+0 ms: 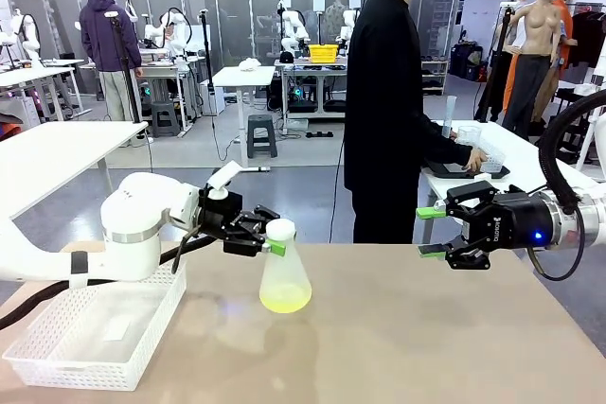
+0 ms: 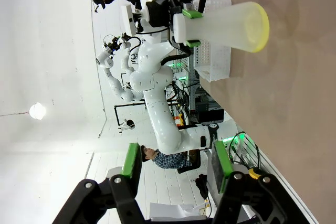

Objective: Prepare the solutions needed for the experiment.
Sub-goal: When the human places the Big flask in the center of the table, pick up the Big flask and place it in the left Organizing basket.

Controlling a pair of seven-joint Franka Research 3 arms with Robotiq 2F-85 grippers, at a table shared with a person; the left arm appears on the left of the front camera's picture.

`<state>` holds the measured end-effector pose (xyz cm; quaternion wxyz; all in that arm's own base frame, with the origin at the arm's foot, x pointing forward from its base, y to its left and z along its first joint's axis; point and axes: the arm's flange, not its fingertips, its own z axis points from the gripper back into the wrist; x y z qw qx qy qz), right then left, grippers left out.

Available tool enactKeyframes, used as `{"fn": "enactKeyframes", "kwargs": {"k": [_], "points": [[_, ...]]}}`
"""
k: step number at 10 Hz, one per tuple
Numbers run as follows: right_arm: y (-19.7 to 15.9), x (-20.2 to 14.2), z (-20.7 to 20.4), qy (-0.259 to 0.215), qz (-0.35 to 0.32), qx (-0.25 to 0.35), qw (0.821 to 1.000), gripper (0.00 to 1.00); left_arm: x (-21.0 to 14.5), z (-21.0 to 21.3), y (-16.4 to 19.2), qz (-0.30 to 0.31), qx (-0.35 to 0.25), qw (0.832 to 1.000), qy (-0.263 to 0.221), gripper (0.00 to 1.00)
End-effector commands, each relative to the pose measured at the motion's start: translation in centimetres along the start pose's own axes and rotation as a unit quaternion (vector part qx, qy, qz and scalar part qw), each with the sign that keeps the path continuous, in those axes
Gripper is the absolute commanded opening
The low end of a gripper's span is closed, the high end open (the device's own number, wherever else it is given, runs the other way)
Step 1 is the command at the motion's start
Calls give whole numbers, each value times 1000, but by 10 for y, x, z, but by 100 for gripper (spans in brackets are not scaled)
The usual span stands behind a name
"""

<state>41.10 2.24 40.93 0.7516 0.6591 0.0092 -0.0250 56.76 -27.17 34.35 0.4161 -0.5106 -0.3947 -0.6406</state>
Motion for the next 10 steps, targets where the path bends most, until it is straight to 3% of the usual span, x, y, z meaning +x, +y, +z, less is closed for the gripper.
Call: {"fn": "enactKeyframes", "kwargs": {"k": [1,5,10], "points": [[2,0,0,1,3,4,1000,68,19,12,11,10,11,1000,17,32],[2,0,0,1,3,4,1000,68,54,93,-48,-21,75,993,84,32],[2,0,0,1,3,4,1000,68,68,192,-134,-43,165,984,48,32]]}}
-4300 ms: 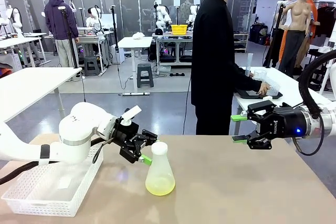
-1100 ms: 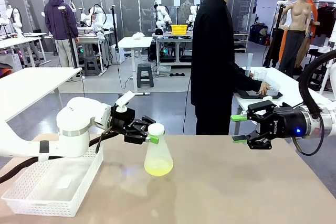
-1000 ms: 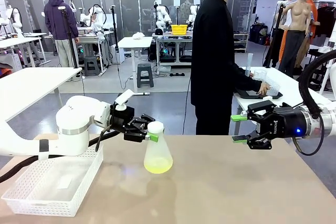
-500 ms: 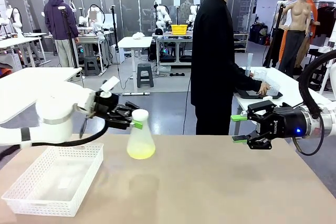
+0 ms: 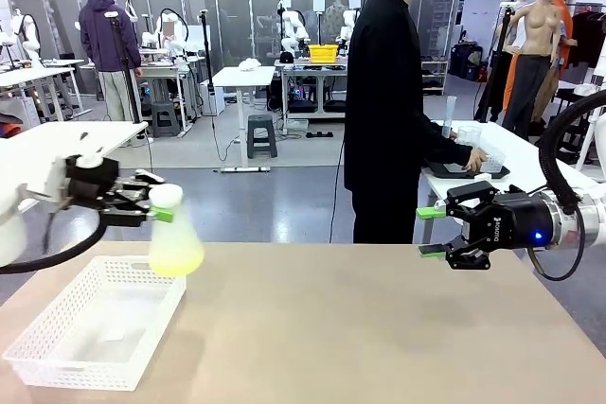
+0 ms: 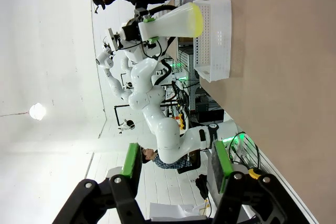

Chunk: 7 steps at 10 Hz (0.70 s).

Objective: Prepare the solutions needed for the experiment.
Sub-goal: When the human places the Big flask in the center of the table, pick up the Big flask and place it in the left Organizing basket.

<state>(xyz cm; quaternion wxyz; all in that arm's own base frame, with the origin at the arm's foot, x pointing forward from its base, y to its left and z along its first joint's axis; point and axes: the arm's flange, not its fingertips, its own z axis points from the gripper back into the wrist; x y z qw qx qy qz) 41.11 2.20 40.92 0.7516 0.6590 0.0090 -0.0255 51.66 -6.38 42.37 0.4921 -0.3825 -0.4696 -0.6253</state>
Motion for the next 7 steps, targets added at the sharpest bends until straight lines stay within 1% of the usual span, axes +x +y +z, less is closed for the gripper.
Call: {"fn": "enactKeyframes", "kwargs": {"k": [1,2,3,4,6,7], "points": [[2,0,-1,1,3,4,1000,68,10,29,-31,0,38,999,-32,32],[2,0,-1,1,3,4,1000,68,5,49,-46,11,59,998,-30,32],[2,0,-1,1,3,4,1000,68,-3,62,-56,20,68,997,-44,32],[2,0,-1,1,3,4,1000,68,-19,77,-68,33,93,994,-49,32],[2,0,-1,1,3,4,1000,68,-52,96,-71,31,106,992,-54,32],[2,0,-1,1,3,4,1000,68,-70,97,-69,34,112,992,-43,32]]}}
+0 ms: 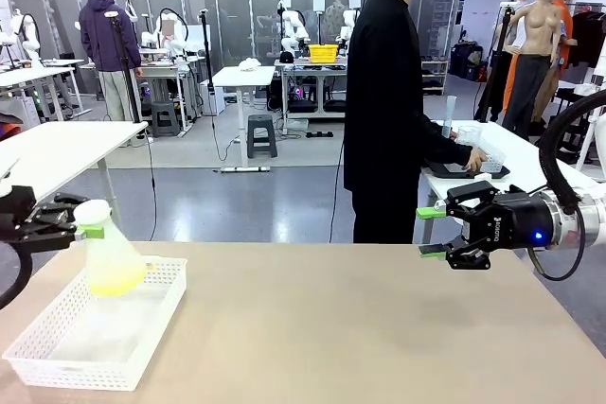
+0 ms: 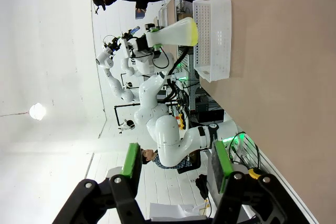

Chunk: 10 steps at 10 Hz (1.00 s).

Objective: Prepare the solutions needed for the experiment.
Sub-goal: When the human places the Big flask in the center of the table, pick up the Big flask and place it in the left Organizing basket.

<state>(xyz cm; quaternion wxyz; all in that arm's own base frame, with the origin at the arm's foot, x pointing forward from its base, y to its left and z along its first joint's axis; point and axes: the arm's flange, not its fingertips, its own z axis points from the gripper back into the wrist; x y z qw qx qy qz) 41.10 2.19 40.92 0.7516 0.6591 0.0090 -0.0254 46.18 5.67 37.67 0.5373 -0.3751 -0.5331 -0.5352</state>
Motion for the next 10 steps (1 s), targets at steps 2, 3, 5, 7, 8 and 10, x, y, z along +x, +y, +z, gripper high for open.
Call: {"fn": "enactKeyframes", "kwargs": {"k": [2,3,5,7,8,10], "points": [[2,0,-1,1,3,4,1000,68,-36,-13,7,-17,-5,1000,-3,32],[2,0,-1,1,3,4,1000,68,-48,-13,8,-19,0,1000,0,32],[2,0,-1,1,3,4,1000,68,-67,-16,12,-19,3,1000,14,32],[2,0,-1,1,3,4,1000,68,-78,-20,14,-5,8,999,30,32],[2,0,-1,1,3,4,1000,68,-82,-23,18,1,5,1000,30,32],[2,0,-1,1,3,4,1000,68,-86,-24,20,20,-6,1000,22,67]]}}
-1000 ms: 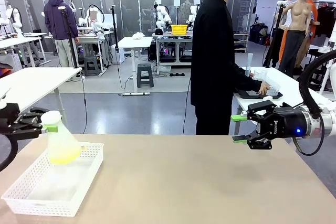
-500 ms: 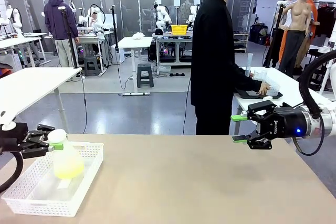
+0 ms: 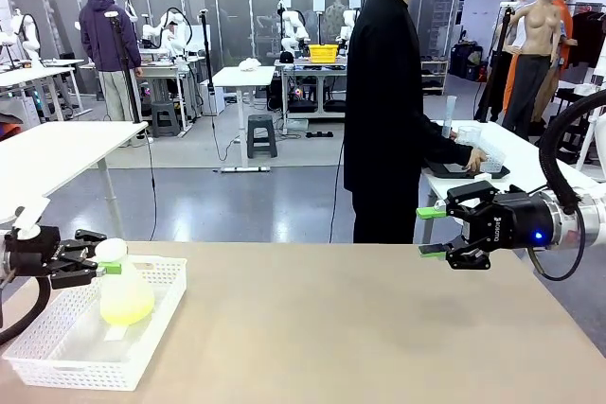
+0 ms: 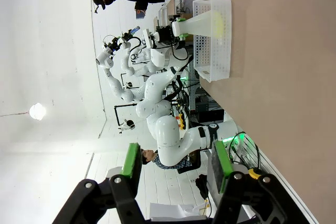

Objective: Prepare the solutions needed for the experiment.
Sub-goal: When the human places the Big flask in the center of the table, pick up the Big flask and place it in the left Organizing basket.

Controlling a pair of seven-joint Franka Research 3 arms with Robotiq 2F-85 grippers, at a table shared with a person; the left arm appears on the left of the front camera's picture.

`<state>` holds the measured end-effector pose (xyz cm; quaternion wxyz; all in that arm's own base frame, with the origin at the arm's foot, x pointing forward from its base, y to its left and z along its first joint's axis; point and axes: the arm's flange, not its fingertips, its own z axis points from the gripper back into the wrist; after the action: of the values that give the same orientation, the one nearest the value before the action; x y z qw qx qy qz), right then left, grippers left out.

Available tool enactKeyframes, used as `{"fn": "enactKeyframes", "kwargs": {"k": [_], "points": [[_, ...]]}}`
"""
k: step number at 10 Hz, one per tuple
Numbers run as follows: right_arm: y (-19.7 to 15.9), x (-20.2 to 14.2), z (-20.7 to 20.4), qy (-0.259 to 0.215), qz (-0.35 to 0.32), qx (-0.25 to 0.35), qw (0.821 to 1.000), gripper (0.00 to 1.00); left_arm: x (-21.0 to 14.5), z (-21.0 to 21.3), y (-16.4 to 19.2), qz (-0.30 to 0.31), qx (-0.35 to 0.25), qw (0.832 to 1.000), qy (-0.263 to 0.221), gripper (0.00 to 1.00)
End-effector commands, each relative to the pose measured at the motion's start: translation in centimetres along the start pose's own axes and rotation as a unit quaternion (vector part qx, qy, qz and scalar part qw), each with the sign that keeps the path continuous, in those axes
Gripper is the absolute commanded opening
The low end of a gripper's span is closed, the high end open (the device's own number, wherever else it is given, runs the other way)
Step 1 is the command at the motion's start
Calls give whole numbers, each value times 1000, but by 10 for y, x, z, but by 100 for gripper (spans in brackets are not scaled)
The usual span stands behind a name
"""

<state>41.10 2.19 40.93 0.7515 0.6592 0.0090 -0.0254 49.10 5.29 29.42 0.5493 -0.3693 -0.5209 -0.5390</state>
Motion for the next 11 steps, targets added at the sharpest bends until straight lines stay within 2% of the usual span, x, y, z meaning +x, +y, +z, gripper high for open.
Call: {"fn": "enactKeyframes", "kwargs": {"k": [1,2,3,4,5,9,10,11], "points": [[2,0,-1,1,3,4,1000,68,-5,-3,7,17,-14,1000,4,71],[2,0,-1,1,3,4,1000,68,-5,-2,8,22,-18,1000,8,86],[2,0,-1,1,3,4,1000,68,-5,2,10,27,-16,999,9,90],[2,0,-1,1,3,4,1000,68,-3,5,12,31,-15,999,16,85],[2,0,-1,1,3,4,1000,68,-1,6,13,34,-16,999,18,100],[2,0,-1,1,3,4,1000,68,-3,13,21,58,1,998,13,100],[2,0,-1,1,3,4,1000,68,-5,10,25,70,-1,998,-4,100],[2,0,-1,1,3,4,1000,68,-5,13,16,47,5,999,4,100]]}}
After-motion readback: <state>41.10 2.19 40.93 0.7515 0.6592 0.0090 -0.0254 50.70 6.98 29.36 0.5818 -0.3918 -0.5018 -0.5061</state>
